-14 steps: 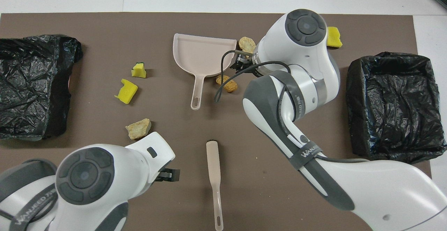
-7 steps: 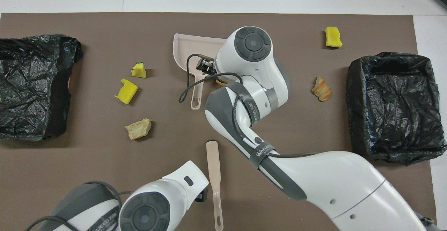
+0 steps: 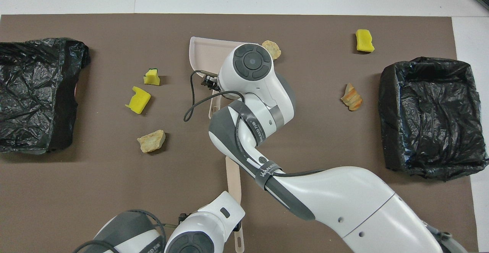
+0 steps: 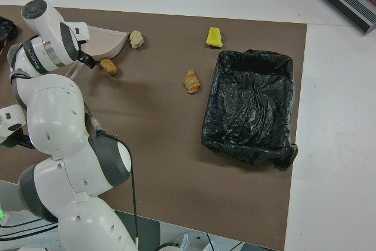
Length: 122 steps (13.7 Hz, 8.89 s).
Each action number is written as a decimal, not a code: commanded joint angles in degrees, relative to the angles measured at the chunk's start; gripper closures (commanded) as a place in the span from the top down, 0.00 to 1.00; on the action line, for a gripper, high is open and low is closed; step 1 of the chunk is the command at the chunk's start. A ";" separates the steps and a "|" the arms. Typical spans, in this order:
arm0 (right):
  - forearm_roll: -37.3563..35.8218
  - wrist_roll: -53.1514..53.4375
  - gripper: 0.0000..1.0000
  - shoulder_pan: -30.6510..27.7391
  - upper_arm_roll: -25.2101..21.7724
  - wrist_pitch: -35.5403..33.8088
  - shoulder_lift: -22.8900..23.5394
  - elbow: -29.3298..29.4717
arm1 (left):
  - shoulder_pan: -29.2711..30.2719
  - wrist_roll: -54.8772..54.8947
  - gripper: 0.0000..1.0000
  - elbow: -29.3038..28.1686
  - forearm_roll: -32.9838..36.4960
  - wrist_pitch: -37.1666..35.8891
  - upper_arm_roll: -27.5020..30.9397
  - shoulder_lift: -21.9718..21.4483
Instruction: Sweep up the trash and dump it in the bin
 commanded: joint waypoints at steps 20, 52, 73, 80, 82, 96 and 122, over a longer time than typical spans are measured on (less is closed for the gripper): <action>0.93 -32.26 0.00 -8.35 0.70 -10.68 -18.06 -9.32 | -4.62 -1.31 0.31 -1.39 -6.00 3.64 0.95 4.03; 10.43 -109.57 0.00 -11.17 0.35 -5.26 -31.51 -37.36 | 48.73 53.27 0.00 12.51 3.58 -15.88 1.74 6.41; 7.79 -101.92 0.00 -8.01 0.44 -0.07 -30.90 -40.70 | 18.59 30.52 0.00 8.09 -7.67 -12.62 1.04 5.61; 7.70 -101.92 0.00 -8.18 0.44 -0.07 -30.81 -40.70 | 21.56 30.68 0.00 19.69 -6.97 -25.80 1.74 4.91; 7.79 -101.92 0.00 -8.27 0.44 -0.07 -30.81 -40.70 | 24.28 31.38 0.00 19.79 -6.09 -25.46 1.74 5.08; 7.79 -101.92 0.00 -8.18 0.44 -0.07 -30.81 -40.70 | 49.15 71.90 0.00 31.19 7.89 -16.06 1.83 19.74; 7.70 -101.13 0.00 -8.53 0.61 5.02 -30.90 -44.39 | 26.77 55.76 0.00 12.23 -1.94 -9.64 0.95 13.87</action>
